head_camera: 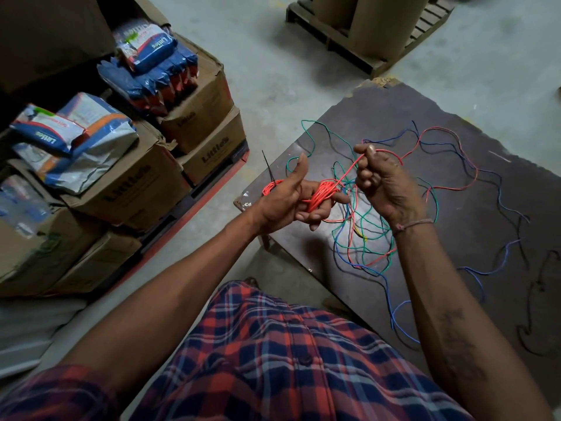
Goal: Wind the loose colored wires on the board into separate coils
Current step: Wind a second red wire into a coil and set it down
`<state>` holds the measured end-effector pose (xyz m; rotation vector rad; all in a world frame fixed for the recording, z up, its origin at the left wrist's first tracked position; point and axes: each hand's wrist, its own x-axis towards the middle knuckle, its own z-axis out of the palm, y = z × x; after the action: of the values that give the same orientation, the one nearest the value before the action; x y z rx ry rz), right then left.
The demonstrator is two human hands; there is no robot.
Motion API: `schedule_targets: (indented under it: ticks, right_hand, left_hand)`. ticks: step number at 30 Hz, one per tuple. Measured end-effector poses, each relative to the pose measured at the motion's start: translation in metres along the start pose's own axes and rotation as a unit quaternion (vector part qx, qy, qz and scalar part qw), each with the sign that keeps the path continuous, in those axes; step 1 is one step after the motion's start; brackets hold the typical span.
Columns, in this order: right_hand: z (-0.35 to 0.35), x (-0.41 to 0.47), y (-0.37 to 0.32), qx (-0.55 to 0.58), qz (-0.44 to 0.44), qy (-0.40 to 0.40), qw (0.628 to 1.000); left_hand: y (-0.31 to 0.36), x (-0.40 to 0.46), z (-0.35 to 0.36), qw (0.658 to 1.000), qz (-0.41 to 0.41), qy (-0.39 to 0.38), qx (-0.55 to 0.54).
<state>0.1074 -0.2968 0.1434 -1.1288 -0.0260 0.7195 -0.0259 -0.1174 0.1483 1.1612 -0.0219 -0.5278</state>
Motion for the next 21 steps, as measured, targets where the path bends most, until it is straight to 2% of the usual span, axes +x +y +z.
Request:
schedule_targets:
  ticks: [5,8,11,14,17,21]
  right_hand:
    - [0.003,0.001,0.003,-0.008,-0.04,0.017,0.999]
    - [0.01,-0.002,-0.007,-0.025,-0.093,-0.006,0.995]
    - [0.012,0.0,-0.016,-0.061,-0.124,-0.016,0.99]
    - [0.001,0.007,-0.009,-0.067,-0.115,0.026,0.991]
    - [-0.011,0.011,0.018,-0.034,-0.051,0.071,0.996]
    - [-0.012,0.002,0.052,0.029,-0.003,0.099,0.995]
  left_hand:
    - [0.004,-0.001,-0.001,0.998,-0.022,-0.037,-0.049]
    - [0.001,-0.002,-0.003,0.997,-0.07,-0.029,-0.024]
    - [-0.002,0.0,-0.004,0.997,-0.074,-0.011,-0.019]
    - [0.005,0.003,-0.002,0.998,-0.04,-0.011,-0.048]
    - [0.017,0.007,-0.001,0.995,0.011,-0.009,-0.098]
    - [0.024,0.011,-0.004,0.968,0.099,0.0,-0.232]
